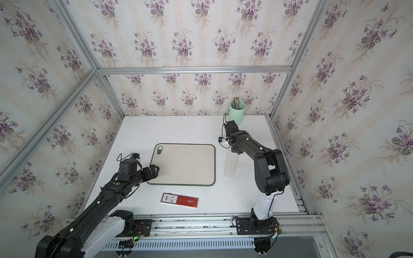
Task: Align the knife with the edge of the cutting board
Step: Adjust the knife at the center of the board.
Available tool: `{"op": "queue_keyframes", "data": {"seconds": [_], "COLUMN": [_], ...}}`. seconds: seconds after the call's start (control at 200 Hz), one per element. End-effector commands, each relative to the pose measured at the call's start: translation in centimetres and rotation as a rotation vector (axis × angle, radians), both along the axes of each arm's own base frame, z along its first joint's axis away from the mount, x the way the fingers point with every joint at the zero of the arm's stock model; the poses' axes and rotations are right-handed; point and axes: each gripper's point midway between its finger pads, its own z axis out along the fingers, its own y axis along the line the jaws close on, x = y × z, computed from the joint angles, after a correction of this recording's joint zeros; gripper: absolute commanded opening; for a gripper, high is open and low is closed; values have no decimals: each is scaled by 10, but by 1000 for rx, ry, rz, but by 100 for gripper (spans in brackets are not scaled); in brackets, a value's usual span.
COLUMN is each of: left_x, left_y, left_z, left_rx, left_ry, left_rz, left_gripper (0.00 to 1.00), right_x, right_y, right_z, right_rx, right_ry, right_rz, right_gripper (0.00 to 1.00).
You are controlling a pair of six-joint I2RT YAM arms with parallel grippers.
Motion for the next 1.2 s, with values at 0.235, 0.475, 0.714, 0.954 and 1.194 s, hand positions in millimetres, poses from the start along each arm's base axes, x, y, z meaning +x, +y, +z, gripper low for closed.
{"op": "queue_keyframes", "data": {"seconds": [0.235, 0.475, 0.714, 0.954, 1.194], "left_x": [2, 2, 3, 1, 2], "left_y": [4, 4, 5, 9, 7], "left_z": [2, 1, 1, 5, 2], "left_rx": [18, 22, 27, 38, 35], "left_ry": [-19, -21, -23, -48, -31], "left_rz": [15, 14, 17, 38, 32], "left_gripper": [99, 99, 100, 99, 99], "right_x": [-21, -2, -35, -54, -71], "right_y": [1, 14, 21, 24, 16], "right_z": [-57, -65, -98, -122, -122], "right_rx": [-115, -90, -11, 73, 245], "right_ry": [305, 335, 526, 629, 631], "right_rz": [223, 304, 353, 317, 98], "right_gripper": [85, 85, 86, 81, 64]}}
